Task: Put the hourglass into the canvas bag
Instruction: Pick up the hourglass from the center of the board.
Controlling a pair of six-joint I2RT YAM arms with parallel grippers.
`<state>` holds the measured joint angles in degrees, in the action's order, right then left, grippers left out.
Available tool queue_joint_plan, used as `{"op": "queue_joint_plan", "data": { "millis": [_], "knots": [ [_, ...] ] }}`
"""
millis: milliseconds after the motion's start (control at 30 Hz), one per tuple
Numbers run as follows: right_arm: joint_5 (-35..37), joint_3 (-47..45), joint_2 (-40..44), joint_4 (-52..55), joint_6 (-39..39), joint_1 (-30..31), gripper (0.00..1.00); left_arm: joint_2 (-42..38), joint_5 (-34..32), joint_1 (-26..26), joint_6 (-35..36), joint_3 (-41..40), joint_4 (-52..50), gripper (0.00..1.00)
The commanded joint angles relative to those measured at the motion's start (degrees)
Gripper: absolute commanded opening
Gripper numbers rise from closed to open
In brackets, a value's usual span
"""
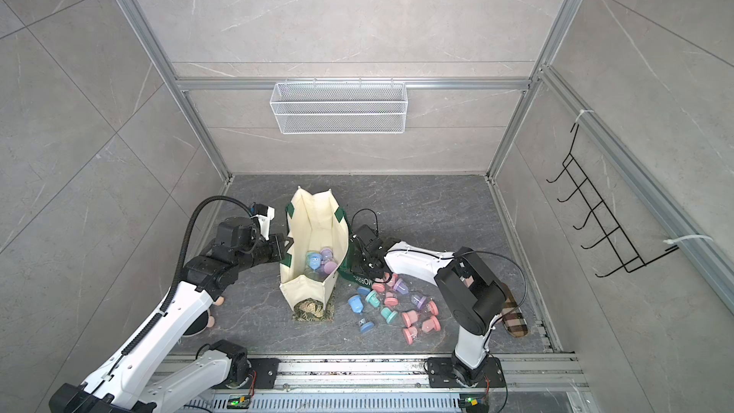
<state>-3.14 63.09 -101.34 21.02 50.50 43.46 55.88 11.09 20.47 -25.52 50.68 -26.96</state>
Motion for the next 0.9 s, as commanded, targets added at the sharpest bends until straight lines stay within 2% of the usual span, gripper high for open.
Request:
{"op": "queue_joint_plan", "data": {
  "millis": [0, 133, 300, 533, 867],
  "knots": [
    [3.1, -0.16, 3.24, 4.28, -2.27, -0.04, 0.27, 0.27, 0.72, -0.3, 0.63, 0.0, -0.46, 0.0],
    [3.42, -0.17, 5.94, 5.07, -3.58, 0.11, 0.36, 0.16, 0.62, -0.34, 0.58, 0.08, -0.55, 0.0],
    [5.2, 0.78, 5.94, 9.0, -4.34, 0.21, 0.43, 0.46, 0.73, -0.34, 0.62, 0.04, -0.64, 0.0],
    [4.71, 1.87, 1.5, 9.07, -3.82, 1.74, 0.45, 0.46, 0.69, -0.34, 0.64, 0.07, -0.64, 0.0],
    [6.58, 8.4, -6.86, 11.18, -3.8, 3.34, 0.47, 0.27, 0.68, -0.33, 0.6, 0.04, -0.65, 0.0]
  ]
}}
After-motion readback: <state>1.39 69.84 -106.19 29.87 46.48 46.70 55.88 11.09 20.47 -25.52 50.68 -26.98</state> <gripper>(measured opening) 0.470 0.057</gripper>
